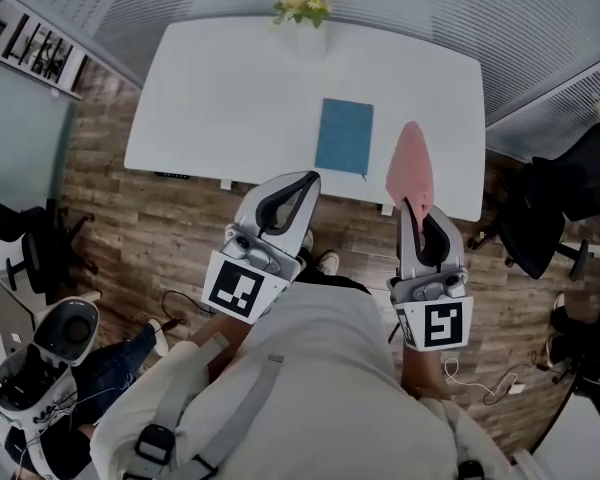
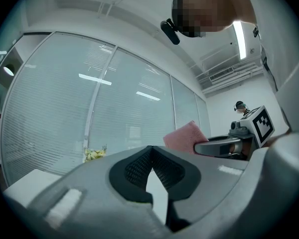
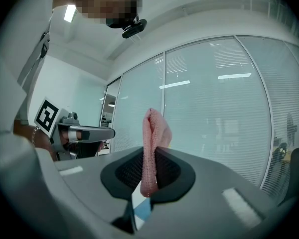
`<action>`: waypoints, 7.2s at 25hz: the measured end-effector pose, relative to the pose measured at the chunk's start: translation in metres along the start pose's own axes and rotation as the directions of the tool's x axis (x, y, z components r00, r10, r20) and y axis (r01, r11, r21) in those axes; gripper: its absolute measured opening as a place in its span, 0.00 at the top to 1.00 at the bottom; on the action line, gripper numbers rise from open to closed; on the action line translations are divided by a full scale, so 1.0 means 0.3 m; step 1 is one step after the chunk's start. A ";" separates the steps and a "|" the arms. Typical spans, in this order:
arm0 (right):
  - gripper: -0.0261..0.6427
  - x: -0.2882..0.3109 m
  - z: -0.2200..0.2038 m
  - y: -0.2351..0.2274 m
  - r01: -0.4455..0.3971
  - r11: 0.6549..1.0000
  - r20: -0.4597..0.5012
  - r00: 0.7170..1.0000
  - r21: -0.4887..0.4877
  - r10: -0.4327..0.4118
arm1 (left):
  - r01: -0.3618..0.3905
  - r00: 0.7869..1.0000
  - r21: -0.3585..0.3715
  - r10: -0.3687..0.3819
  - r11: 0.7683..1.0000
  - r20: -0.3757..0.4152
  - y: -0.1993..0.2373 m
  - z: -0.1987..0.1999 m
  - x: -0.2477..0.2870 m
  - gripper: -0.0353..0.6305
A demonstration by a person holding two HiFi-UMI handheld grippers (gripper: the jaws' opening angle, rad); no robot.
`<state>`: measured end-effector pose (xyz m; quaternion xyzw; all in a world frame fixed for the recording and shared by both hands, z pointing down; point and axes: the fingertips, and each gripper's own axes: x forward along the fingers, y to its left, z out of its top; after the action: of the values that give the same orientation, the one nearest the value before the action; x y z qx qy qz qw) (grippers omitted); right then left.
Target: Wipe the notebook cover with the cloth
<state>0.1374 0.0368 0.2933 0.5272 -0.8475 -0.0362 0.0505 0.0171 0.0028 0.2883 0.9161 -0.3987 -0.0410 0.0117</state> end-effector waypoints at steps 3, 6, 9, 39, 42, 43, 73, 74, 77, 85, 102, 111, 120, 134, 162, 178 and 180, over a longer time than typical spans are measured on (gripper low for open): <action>0.92 0.037 -0.003 -0.018 0.001 1.000 0.001 1.000 -0.008 -0.001 | 0.011 1.000 0.003 -0.011 1.000 0.002 0.021 -0.005 0.038 0.94; 0.92 0.082 -0.006 -0.033 0.007 1.000 0.003 1.000 -0.013 -0.007 | 0.027 1.000 0.002 -0.027 1.000 0.002 0.048 -0.010 0.070 0.94; 0.92 0.131 0.004 -0.027 0.017 1.000 0.008 1.000 -0.020 -0.016 | 0.040 0.999 -0.002 -0.040 0.999 0.005 0.088 -0.007 0.080 0.94; 0.92 0.462 -0.479 0.003 -0.165 0.804 -0.333 0.942 -0.571 -0.043 | 0.053 0.967 0.055 -0.038 0.997 -0.250 0.289 -0.517 0.224 0.94; 0.92 0.520 -0.571 0.022 -0.215 0.746 -0.369 0.928 -0.630 -0.044 | 0.071 0.952 0.055 -0.051 0.996 -0.300 0.297 -0.615 0.236 0.94; 0.92 0.536 -0.604 0.026 -0.231 0.723 -0.377 0.925 -0.651 -0.044 | 0.078 0.946 0.056 -0.056 0.995 -0.318 0.296 -0.650 0.240 0.94; 0.92 0.981 -1.289 -0.107 -0.618 0.306 -0.677 0.721 -0.724 -0.145 | 0.210 0.706 -0.007 -0.156 0.978 -0.691 0.308 -1.349 0.294 0.94; 0.92 0.990 -1.301 -0.108 -0.626 0.303 -0.684 0.714 -0.718 -0.145 | 0.212 0.699 -0.008 -0.158 0.977 -0.697 0.305 -1.357 0.292 0.94; 0.92 1.003 -1.336 -0.109 -0.659 0.288 -0.712 0.686 -0.694 -0.148 | 0.220 0.688 -0.010 -0.162 0.975 -0.707 0.297 -1.369 0.293 0.94; 0.92 0.960 -1.457 -0.089 -0.753 0.327 -0.814 0.572 -0.571 -0.106 | 0.226 0.653 -0.032 -0.175 0.974 -0.737 0.291 -1.412 0.281 0.94; 0.95 0.896 -1.457 -0.039 -0.768 0.321 -0.825 0.559 -0.554 -0.085 | 0.254 0.645 -0.049 -0.207 0.966 -0.735 0.294 -1.419 0.280 0.94; 0.95 0.860 -1.454 -0.020 -0.768 0.314 -0.821 0.565 -0.559 -0.081 | 0.255 0.641 -0.062 -0.217 0.965 -0.736 0.292 -1.421 0.280 0.94; 0.95 0.820 -1.450 0.009 -0.768 0.304 -0.817 0.572 -0.564 -0.073 | 0.258 0.643 -0.058 -0.216 0.964 -0.735 0.293 -1.423 0.278 0.94; 0.95 0.734 -1.449 0.055 -0.773 0.285 -0.815 0.577 -0.566 -0.056 | 0.256 0.640 -0.062 -0.217 0.965 -0.737 0.294 -1.428 0.282 0.94; 0.95 0.556 -1.434 0.176 -0.782 0.297 -0.817 0.577 -0.548 0.013 | 0.255 0.644 -0.052 -0.210 0.965 -0.735 0.304 -1.431 0.281 0.94; 0.94 0.461 -1.439 0.246 -0.798 0.279 -0.821 0.569 -0.534 0.055 | 0.256 0.644 -0.056 -0.214 0.965 -0.735 0.301 -1.436 0.282 0.94; 0.94 0.439 -1.445 0.261 -0.811 0.266 -0.829 0.555 -0.521 0.067 | 0.256 0.643 -0.057 -0.214 0.965 -0.736 0.300 -1.435 0.278 0.94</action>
<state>0.0634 -0.0503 0.7388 0.0999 -0.7284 -0.2639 0.6243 0.0443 -0.1246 0.7165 0.8983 -0.2388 0.3403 0.1420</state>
